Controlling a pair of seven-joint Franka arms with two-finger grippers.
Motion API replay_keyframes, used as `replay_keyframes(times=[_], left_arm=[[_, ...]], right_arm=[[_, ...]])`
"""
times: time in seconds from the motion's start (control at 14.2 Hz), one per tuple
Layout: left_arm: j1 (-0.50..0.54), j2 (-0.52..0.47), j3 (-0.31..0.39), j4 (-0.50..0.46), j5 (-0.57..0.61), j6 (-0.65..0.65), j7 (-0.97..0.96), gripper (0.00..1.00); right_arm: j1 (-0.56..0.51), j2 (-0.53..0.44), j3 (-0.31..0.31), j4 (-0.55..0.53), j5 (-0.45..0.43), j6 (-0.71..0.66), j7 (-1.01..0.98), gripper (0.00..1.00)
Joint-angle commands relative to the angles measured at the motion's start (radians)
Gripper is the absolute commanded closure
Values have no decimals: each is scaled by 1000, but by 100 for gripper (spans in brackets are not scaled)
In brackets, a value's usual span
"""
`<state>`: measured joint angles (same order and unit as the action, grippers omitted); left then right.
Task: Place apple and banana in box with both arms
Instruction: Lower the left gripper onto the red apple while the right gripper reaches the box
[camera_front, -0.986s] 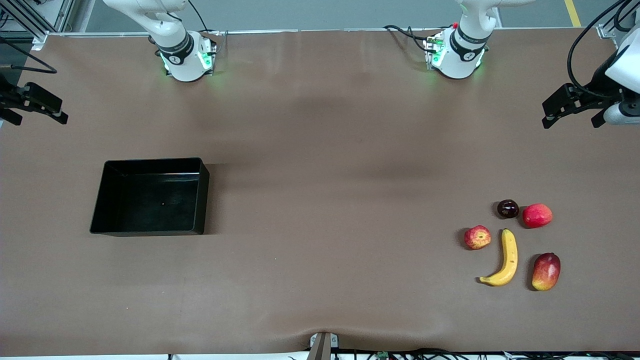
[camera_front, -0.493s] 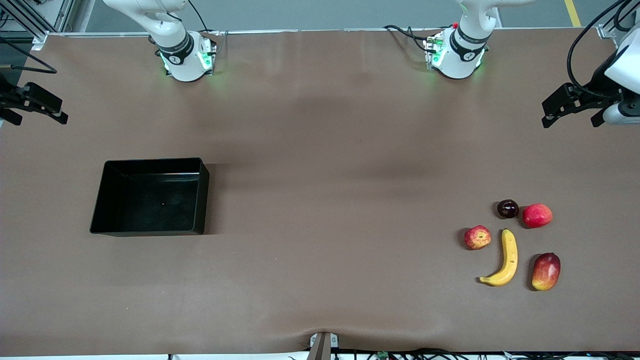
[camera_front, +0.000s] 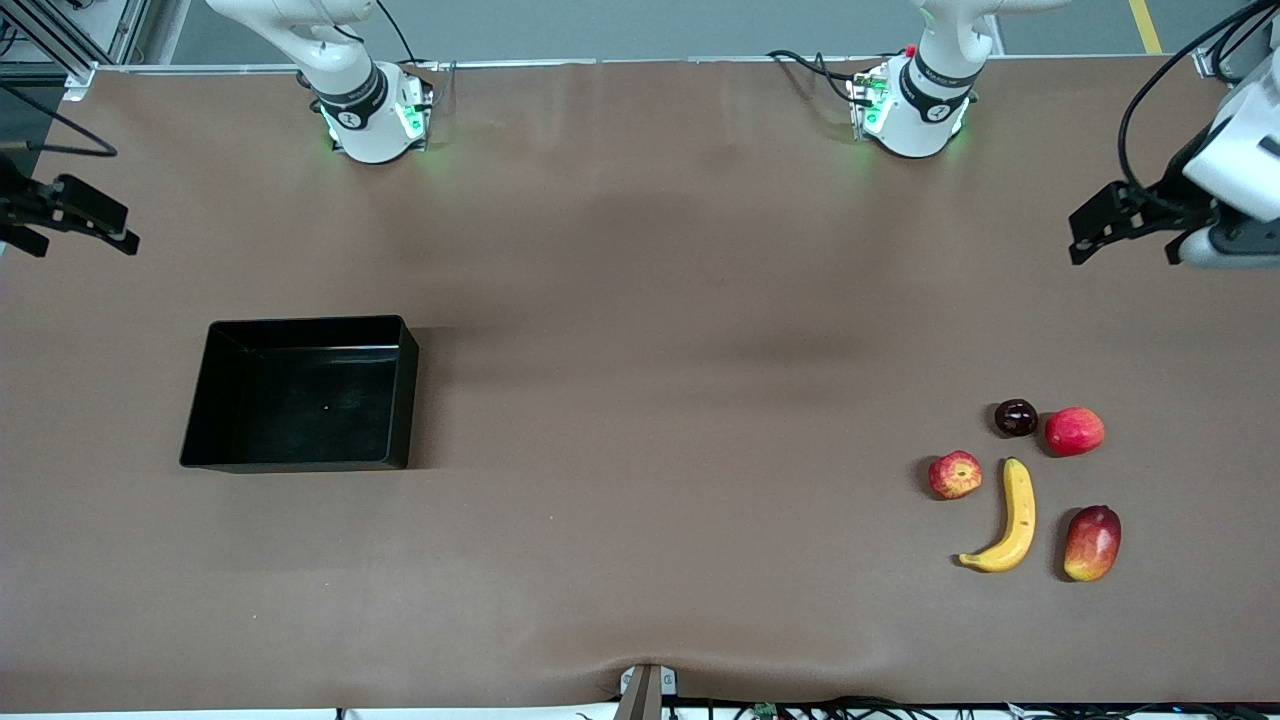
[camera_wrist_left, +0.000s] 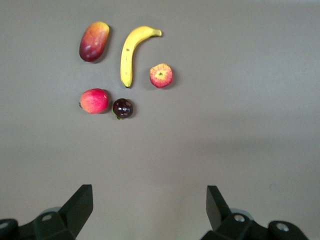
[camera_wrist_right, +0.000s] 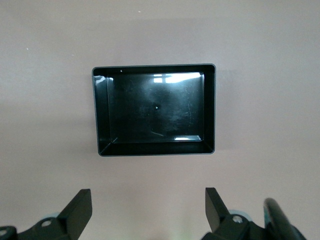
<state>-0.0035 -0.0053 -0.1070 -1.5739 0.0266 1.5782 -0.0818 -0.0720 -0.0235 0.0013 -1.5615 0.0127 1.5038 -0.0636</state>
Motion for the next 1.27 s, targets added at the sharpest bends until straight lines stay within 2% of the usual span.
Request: replay_keyframes(times=[0.0, 0.21, 0.63, 0.85, 0.99, 1.2], left_arm=[[-15, 82, -2, 23, -5, 29, 10, 0], [-15, 181, -3, 11, -5, 133, 10, 0], [-7, 407, -2, -60, 39, 469, 1, 0], [-1, 517, 0, -58, 39, 603, -12, 0], [-3, 570, 4, -54, 39, 646, -13, 0], [-4, 622, 12, -52, 61, 681, -65, 0]], right_arm=[[-49, 72, 8, 41, 3, -2, -7, 0], [-116, 114, 8, 46, 4, 3, -8, 0], [-204, 350, 9, 40, 13, 145, -50, 0], [-215, 421, 9, 26, 15, 226, -142, 0], [-216, 456, 9, 2, 15, 272, -143, 0], [-219, 496, 9, -75, 15, 418, -201, 0]])
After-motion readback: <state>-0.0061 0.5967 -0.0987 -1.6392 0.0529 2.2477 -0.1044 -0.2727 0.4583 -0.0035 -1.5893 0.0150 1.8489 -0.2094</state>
